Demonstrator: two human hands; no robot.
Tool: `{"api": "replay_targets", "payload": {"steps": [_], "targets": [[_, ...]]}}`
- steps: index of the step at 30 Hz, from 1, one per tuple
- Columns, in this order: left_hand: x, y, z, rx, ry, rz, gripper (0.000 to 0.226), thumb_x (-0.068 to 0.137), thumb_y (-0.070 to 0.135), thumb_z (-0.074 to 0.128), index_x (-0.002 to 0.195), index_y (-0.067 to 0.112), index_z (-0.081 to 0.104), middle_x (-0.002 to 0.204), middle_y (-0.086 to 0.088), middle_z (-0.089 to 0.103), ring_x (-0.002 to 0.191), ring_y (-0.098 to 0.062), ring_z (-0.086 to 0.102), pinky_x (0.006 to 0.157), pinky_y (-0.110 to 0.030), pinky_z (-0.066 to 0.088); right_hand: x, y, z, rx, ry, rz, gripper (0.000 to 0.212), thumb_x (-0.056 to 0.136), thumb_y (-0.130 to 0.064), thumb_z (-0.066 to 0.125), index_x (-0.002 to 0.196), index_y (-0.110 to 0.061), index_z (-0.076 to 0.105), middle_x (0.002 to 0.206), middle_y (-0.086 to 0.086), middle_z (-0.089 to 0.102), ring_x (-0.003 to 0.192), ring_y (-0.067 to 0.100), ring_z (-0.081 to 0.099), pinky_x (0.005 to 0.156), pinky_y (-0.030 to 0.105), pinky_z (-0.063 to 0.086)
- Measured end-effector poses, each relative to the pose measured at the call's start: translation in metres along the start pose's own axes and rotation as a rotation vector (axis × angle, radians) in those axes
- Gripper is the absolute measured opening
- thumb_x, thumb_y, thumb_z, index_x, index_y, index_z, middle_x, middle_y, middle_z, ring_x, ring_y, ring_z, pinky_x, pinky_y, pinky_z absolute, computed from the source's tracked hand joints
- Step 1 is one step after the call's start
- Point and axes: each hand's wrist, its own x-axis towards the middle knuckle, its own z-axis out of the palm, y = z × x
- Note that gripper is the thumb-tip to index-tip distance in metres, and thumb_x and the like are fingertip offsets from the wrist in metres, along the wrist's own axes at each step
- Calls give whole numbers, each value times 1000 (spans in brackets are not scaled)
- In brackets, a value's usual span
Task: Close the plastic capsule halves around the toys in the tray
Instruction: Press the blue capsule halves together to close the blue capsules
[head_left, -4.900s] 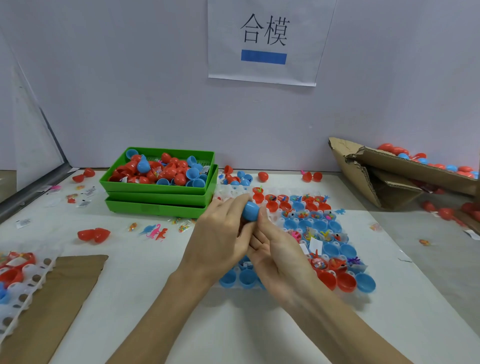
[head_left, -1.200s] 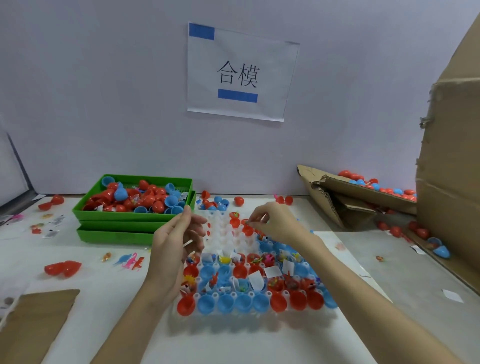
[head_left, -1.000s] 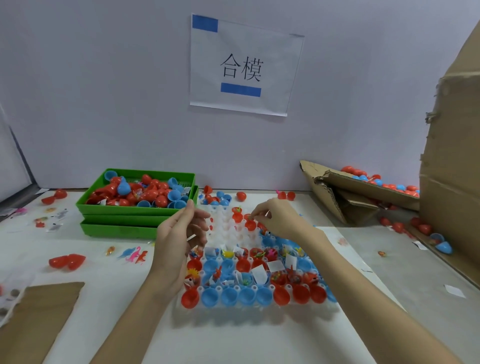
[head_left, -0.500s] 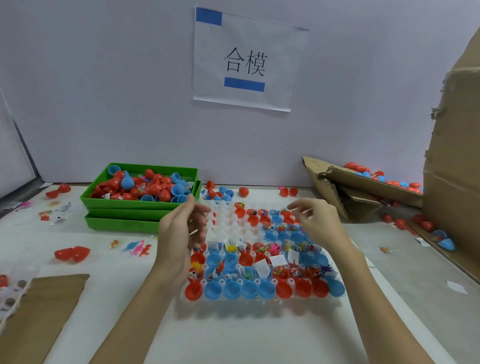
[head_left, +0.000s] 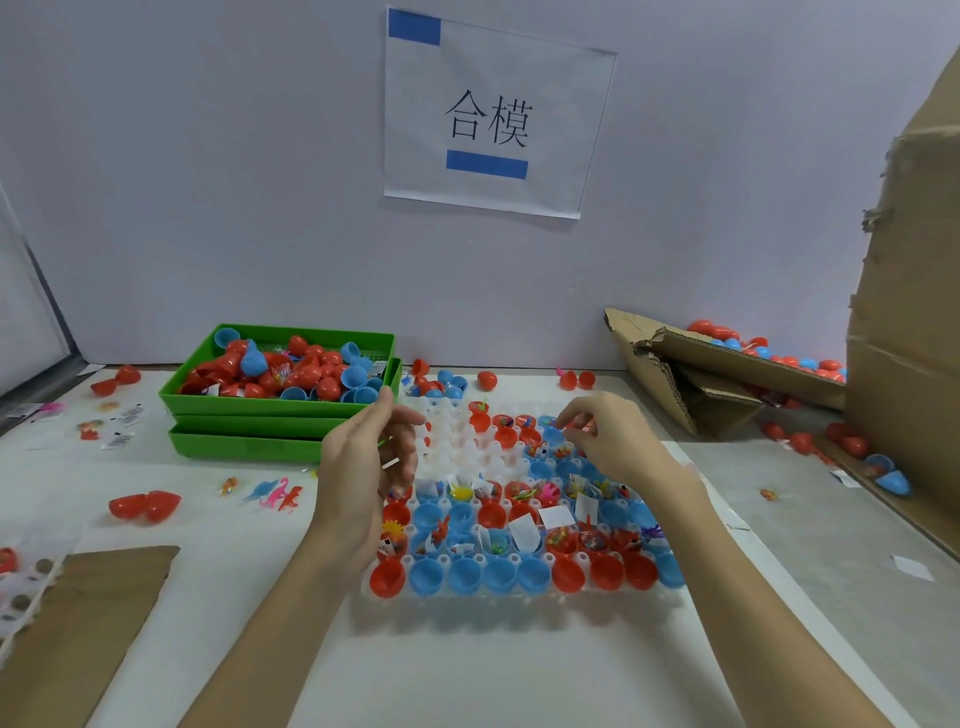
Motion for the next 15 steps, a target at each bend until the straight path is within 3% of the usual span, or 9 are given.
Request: {"api": "replay_targets", "payload": {"steps": [5, 8, 12, 15], "targets": [[2, -1, -1, 6, 2, -6, 46, 108, 37, 51, 73, 17, 74, 62, -3, 55, 50, -14, 48, 44, -24, 36, -9, -5, -10, -32, -55, -106, 12, 94, -21, 73, 101, -32, 76, 99, -9, 60, 81, 4, 54, 63, 15, 39], [1, -2, 0, 20, 6, -10, 45, 108, 37, 51, 76, 14, 74, 63, -3, 55, 52, -14, 49, 48, -26, 36, -12, -14, -5, -88, -156, -142, 6, 91, -27, 77, 95, -28, 80, 96, -10, 68, 74, 1, 55, 57, 11, 35], [2, -3, -1, 20, 12, -24, 46, 108, 37, 51, 76, 13, 74, 64, -3, 55, 51, -14, 48, 47, -25, 35, -8, -23, 3, -105, -245, -66, 21, 92, -37, 74, 94, -18, 82, 87, -6, 75, 68, 5, 63, 54, 8, 38], [4, -3, -2, 2, 20, -46, 46, 107, 38, 52, 75, 15, 74, 64, -2, 55, 51, -13, 47, 45, -24, 34, -7, -28, 8, -133, -241, -59, 21, 92, -32, 74, 94, -13, 82, 91, -1, 78, 68, 7, 66, 59, 17, 51]]}}
